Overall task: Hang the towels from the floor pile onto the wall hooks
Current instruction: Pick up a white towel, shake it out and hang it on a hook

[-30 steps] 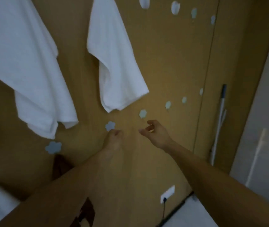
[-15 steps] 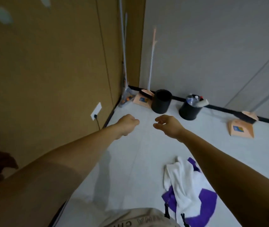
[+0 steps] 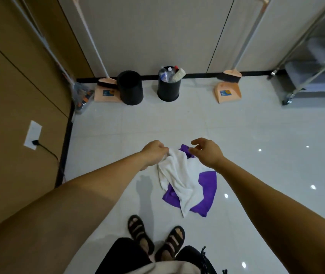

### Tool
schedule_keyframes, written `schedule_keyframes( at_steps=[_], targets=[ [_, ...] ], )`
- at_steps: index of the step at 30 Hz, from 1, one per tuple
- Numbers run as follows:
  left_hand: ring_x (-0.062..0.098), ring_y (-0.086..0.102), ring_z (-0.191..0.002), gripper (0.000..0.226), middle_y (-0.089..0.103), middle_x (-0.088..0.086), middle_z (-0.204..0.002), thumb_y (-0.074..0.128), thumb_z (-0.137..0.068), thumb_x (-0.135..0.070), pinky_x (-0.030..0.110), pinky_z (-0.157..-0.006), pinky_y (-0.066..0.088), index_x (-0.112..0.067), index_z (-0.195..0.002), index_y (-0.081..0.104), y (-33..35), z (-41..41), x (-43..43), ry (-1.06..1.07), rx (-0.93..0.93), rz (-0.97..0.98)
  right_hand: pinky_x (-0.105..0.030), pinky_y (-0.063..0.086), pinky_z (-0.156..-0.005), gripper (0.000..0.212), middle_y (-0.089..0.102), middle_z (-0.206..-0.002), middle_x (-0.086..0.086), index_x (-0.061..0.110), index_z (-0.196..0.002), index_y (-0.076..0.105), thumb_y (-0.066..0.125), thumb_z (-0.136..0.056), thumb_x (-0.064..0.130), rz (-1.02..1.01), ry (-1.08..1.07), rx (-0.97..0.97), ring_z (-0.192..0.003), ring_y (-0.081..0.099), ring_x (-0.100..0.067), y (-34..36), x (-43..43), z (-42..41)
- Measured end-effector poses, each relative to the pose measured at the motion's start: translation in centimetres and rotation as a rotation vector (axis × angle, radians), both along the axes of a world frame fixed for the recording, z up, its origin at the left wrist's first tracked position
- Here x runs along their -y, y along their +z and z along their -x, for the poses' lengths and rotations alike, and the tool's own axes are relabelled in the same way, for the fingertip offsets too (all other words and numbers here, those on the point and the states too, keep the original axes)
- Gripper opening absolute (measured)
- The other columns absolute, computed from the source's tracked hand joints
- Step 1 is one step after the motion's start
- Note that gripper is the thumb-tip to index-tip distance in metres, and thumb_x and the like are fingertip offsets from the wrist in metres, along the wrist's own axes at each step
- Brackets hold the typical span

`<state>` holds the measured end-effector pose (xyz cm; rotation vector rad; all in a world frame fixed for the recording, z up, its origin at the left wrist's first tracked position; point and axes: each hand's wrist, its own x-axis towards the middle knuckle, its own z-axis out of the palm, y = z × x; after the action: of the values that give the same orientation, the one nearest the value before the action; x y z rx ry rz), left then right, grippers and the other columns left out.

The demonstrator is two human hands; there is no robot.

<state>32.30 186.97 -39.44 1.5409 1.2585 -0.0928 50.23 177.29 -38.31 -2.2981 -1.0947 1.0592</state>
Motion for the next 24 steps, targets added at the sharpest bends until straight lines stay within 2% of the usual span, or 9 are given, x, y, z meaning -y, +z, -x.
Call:
schedule_keyframes(
  at_steps=[4,6,9,11,13,16,18,21,24],
  targets=[
    [0.013,0.045,-0.071,0.01,0.047,-0.006,-0.081,0.049,-0.091,-0.03,0.027,-0.062,0.038,-0.021,-0.088,0.049,-5.6,-2.7,-0.6,-0.06,-0.046,0.077,-0.031,0.05,-0.085,0.042,0.066,-0.113,-0.004,0.013,-0.126,0.058,0.063,-0.09,0.034,0.116,-0.037,-0.019,-0.097,0.063,-0.022,-5.2,0.4,-2.0],
    [0.012,0.048,-0.074,0.008,0.047,-0.007,-0.083,0.048,-0.092,-0.029,0.025,-0.06,0.038,-0.021,-0.096,0.048,-8.2,-3.4,-0.7,-0.079,-0.063,0.104,-0.027,0.048,-0.083,0.044,0.065,-0.115,-0.003,0.016,-0.127,0.057,0.064,-0.089,0.036,0.155,-0.087,-0.067,-0.098,0.063,-0.02,-7.8,0.9,-2.2],
    [0.019,0.048,-0.081,0.009,0.048,-0.004,-0.08,0.048,-0.093,-0.025,0.028,-0.065,0.039,-0.019,-0.086,0.048,-15.2,-5.8,-1.5,-0.127,-0.097,0.132,-0.027,0.048,-0.08,0.044,0.065,-0.113,0.001,0.019,-0.127,0.057,0.063,-0.088,0.039,0.234,-0.162,-0.108,-0.092,0.061,-0.016,-15.0,1.1,-3.5],
    [0.02,0.05,-0.083,0.011,0.052,0.0,-0.084,0.047,-0.094,-0.023,0.029,-0.07,0.04,-0.014,-0.09,0.052,-20.2,-7.0,-1.2,-0.14,-0.126,0.16,-0.026,0.049,-0.078,0.045,0.064,-0.105,0.004,0.018,-0.128,0.056,0.062,-0.088,0.038,0.289,-0.204,-0.142,-0.089,0.061,-0.014,-20.6,1.9,-3.9],
    [0.019,0.05,-0.079,0.014,0.052,0.0,-0.079,0.047,-0.094,-0.021,0.028,-0.068,0.04,-0.01,-0.089,0.055,-25.8,-8.3,-0.7,-0.148,-0.158,0.184,-0.025,0.049,-0.072,0.046,0.062,-0.093,0.009,0.016,-0.128,0.056,0.061,-0.088,0.037,0.35,-0.245,-0.175,-0.081,0.062,-0.01,-27.0,3.1,-4.1],
    [0.017,0.039,-0.062,0.025,0.042,0.002,-0.065,0.045,-0.09,-0.017,0.029,-0.057,0.031,-0.012,-0.066,0.044,-35.0,-9.7,1.0,-0.177,-0.221,0.216,-0.035,0.052,-0.089,0.049,0.066,-0.114,-0.002,0.014,-0.131,0.054,0.059,-0.088,0.037,0.467,-0.274,-0.211,-0.097,0.064,-0.02,-37.8,5.7,-4.0],
    [0.018,0.035,-0.059,0.028,0.038,0.004,-0.063,0.044,-0.089,-0.016,0.029,-0.054,0.028,-0.013,-0.062,0.037,-41.5,-10.3,2.6,-0.215,-0.252,0.232,-0.037,0.048,-0.095,0.052,0.062,-0.126,-0.006,0.012,-0.134,0.05,0.057,-0.09,0.039,0.54,-0.289,-0.201,-0.111,0.06,-0.026,-45.4,7.7,-3.6],
    [0.02,0.036,-0.063,0.022,0.039,0.006,-0.066,0.045,-0.09,-0.019,0.031,-0.058,0.029,-0.012,-0.069,0.041,-50.6,-10.5,5.3,-0.221,-0.286,0.262,-0.031,0.043,-0.083,0.049,0.062,-0.122,-0.008,0.01,-0.128,0.05,0.054,-0.092,0.043,0.62,-0.326,-0.191,-0.108,0.059,-0.025,-55.8,11.2,-2.6],
    [0.022,0.037,-0.067,0.018,0.04,0.008,-0.069,0.046,-0.089,-0.016,0.031,-0.063,0.031,-0.011,-0.071,0.043,-58.3,-10.1,8.0,-0.229,-0.312,0.305,-0.03,0.038,-0.082,0.051,0.059,-0.126,-0.009,0.009,-0.129,0.048,0.053,-0.093,0.045,0.694,-0.385,-0.22,-0.112,0.056,-0.027,-64.7,14.7,-1.4]
  ],
)
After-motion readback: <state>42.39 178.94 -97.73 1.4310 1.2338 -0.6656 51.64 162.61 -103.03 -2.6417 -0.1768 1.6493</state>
